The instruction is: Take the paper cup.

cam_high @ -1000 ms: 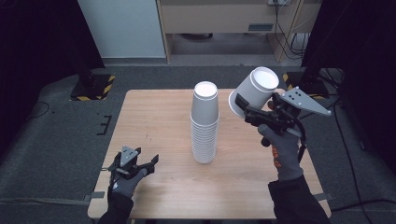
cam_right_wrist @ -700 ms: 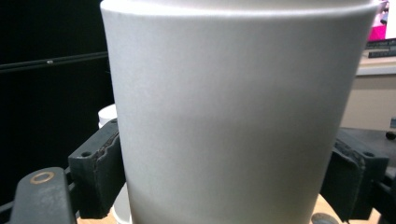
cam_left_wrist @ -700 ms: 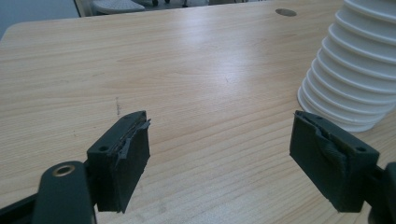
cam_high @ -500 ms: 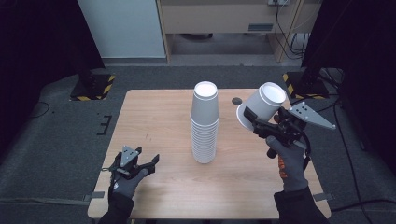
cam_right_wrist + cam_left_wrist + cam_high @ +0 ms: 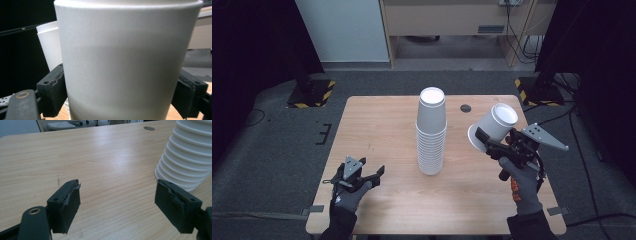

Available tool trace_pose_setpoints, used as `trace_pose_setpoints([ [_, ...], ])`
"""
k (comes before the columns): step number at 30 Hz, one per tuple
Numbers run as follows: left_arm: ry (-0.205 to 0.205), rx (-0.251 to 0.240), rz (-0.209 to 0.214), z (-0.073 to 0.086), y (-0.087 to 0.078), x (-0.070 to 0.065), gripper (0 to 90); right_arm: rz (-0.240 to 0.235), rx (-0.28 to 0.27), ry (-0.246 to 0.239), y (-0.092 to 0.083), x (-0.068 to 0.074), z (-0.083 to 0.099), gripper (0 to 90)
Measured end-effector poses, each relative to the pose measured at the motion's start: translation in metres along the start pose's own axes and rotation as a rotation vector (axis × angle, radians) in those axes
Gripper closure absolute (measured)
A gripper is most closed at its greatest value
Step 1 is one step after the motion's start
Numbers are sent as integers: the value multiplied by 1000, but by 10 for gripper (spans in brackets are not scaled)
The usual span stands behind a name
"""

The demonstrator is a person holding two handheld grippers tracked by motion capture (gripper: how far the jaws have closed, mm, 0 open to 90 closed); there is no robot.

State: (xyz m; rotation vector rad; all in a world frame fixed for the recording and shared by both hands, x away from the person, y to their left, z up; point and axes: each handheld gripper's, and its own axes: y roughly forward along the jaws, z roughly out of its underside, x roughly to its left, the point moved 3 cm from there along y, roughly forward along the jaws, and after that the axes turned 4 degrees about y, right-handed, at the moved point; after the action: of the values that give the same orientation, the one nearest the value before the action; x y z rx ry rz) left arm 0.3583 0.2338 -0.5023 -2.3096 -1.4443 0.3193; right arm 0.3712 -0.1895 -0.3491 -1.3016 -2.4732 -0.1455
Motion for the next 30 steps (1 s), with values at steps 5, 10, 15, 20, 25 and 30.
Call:
trace_pose_setpoints([
  [5,8,-7,7,-1,0,-2,192,-2,11,27,-1,-4,10,150],
  [10,23,-18,20,-2,0,-6,194,-5,24,51,-2,-9,20,150],
  [15,31,-24,32,-3,0,-9,193,-4,40,67,-2,-12,29,150],
  [20,37,-24,43,-3,0,-11,190,1,55,91,-3,-16,37,149],
  [25,53,-31,50,-4,-1,-13,192,-2,56,122,-5,-20,43,149],
  [30,54,-33,53,-5,-2,-14,199,-6,66,164,-6,-25,50,149],
])
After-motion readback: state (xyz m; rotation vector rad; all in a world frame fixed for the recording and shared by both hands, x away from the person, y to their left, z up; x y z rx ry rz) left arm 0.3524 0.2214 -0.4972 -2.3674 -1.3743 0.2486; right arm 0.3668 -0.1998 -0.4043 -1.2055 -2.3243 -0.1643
